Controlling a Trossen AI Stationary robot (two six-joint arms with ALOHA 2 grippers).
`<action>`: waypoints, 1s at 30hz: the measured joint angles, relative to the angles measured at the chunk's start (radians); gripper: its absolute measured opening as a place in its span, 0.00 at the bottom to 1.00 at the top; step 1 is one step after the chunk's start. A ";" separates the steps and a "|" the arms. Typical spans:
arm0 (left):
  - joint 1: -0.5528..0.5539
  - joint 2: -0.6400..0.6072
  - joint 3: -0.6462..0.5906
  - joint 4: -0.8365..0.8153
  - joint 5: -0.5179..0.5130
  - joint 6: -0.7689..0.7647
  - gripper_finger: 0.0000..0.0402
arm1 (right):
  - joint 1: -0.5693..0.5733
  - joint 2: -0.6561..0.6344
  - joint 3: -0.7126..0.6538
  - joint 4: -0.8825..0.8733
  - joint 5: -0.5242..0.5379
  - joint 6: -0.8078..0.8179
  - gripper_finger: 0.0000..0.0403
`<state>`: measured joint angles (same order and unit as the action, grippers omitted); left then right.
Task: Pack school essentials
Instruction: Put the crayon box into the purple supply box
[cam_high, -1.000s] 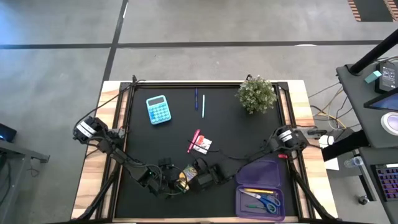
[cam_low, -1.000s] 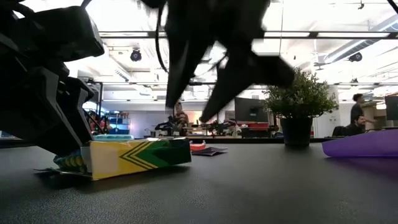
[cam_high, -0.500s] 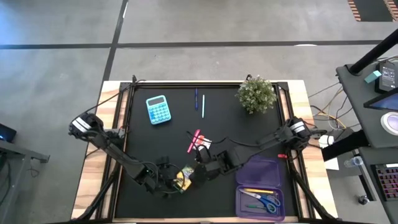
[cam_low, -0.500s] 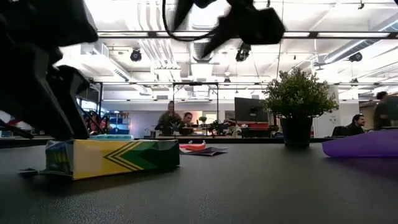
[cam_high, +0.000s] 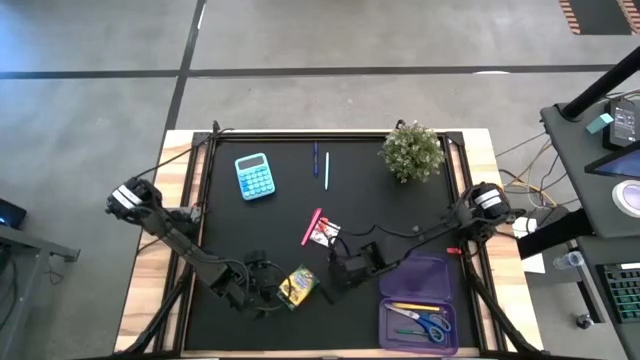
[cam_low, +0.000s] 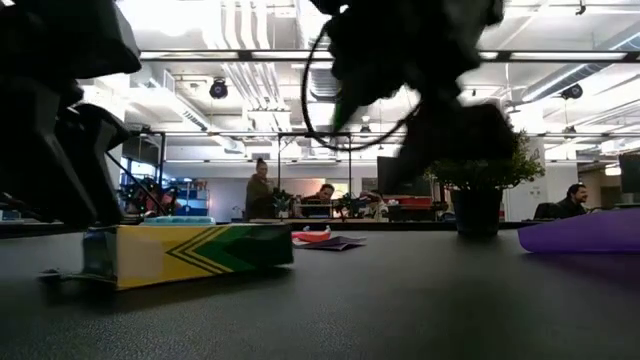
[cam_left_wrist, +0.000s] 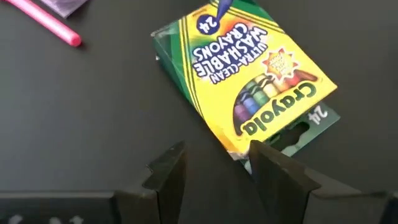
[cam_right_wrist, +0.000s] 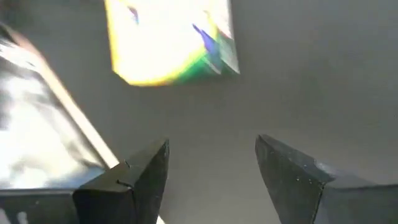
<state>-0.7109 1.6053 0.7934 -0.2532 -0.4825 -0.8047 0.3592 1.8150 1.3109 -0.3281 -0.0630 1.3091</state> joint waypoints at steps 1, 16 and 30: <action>0.000 0.007 0.001 0.009 -0.002 0.000 0.40 | 0.000 -0.008 -0.048 0.122 0.030 0.024 0.57; -0.008 0.071 0.000 0.099 -0.030 0.009 0.40 | 0.002 0.001 -0.230 0.429 0.198 0.207 0.57; 0.026 0.158 0.017 0.179 -0.033 0.004 0.40 | -0.011 0.135 -0.150 0.424 0.212 0.192 0.57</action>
<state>-0.6852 1.7630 0.8099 -0.0741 -0.5152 -0.8012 0.3481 1.9504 1.1606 0.0960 0.1493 1.5008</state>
